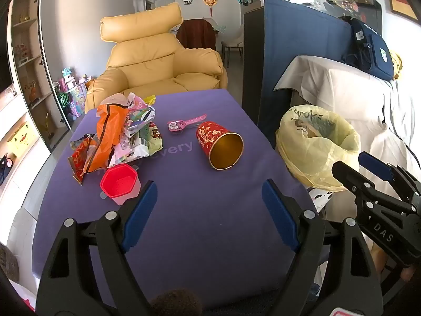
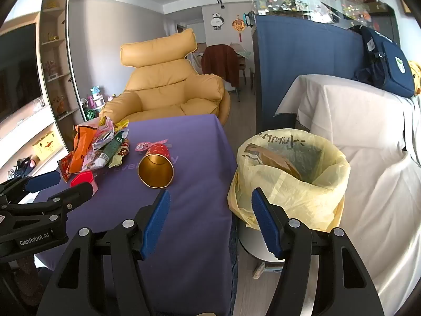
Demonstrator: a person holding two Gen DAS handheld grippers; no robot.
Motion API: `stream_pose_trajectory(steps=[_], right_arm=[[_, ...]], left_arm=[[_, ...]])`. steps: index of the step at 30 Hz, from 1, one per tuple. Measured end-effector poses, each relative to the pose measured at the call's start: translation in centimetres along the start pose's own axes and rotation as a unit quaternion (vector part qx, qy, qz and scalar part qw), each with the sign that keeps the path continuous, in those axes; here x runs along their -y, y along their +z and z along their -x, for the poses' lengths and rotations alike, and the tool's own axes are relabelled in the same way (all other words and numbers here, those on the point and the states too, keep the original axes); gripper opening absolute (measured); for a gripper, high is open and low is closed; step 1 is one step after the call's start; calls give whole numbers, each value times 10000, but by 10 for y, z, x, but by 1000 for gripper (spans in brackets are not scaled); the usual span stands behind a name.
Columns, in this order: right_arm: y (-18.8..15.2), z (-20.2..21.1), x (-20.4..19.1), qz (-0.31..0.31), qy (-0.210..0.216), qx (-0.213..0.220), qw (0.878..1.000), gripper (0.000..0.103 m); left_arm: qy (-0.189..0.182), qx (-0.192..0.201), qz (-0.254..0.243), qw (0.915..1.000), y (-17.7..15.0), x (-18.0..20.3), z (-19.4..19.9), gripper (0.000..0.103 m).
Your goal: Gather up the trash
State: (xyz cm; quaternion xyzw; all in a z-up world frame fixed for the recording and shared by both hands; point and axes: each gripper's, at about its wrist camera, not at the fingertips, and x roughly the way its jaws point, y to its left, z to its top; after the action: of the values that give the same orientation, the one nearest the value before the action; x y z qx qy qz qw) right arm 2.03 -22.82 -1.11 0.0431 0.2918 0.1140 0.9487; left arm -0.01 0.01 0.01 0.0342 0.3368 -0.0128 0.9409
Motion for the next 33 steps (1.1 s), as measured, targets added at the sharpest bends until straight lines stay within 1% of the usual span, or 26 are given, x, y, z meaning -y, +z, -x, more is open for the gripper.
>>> stream_pose_trajectory(steps=[33], right_arm=[[-1,-1,1,-9,-5,-2,10000,61]], left_arm=[[-4,-3,3,10000,0,0,0,78]])
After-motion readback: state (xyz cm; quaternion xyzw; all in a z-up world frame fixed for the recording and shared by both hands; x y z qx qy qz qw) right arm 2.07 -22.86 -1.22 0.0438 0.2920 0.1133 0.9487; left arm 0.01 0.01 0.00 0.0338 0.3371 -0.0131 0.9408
